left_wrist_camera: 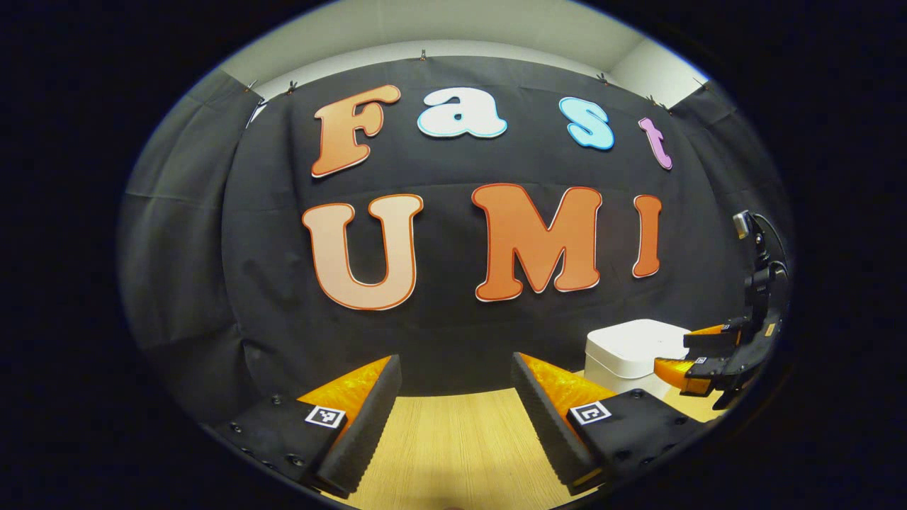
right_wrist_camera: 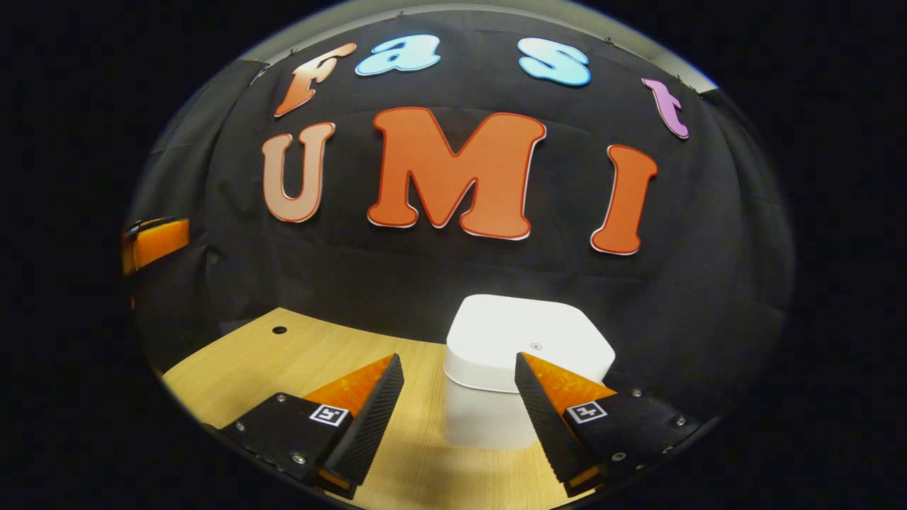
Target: Press the lid of the desktop garbage bin to open it, pick up the crumpled paper on the desktop and throw it into the bin, then pick up the pop can on the desktop and drop it into the bin, and finally close the garbage bin lid.
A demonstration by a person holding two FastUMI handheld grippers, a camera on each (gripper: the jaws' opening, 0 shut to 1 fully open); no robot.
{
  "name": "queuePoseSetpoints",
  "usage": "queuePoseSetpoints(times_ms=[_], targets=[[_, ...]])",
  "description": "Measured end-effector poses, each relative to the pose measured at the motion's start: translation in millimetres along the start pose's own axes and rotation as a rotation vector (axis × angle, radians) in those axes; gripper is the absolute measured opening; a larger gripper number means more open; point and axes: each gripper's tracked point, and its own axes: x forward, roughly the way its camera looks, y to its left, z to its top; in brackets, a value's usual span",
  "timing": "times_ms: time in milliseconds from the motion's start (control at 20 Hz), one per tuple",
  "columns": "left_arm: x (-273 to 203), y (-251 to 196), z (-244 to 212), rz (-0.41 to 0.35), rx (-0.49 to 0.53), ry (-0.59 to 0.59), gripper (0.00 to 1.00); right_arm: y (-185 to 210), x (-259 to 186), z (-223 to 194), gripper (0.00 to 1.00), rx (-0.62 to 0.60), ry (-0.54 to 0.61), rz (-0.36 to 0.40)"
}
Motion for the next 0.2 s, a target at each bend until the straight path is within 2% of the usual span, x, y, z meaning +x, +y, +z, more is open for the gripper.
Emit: queuePoseSetpoints(times_ms=[200], targets=[[-1,4,-5,0.014,-0.029,-0.005,0.99,24,-11,4,0.99,-0.040,-0.038,0.047]])
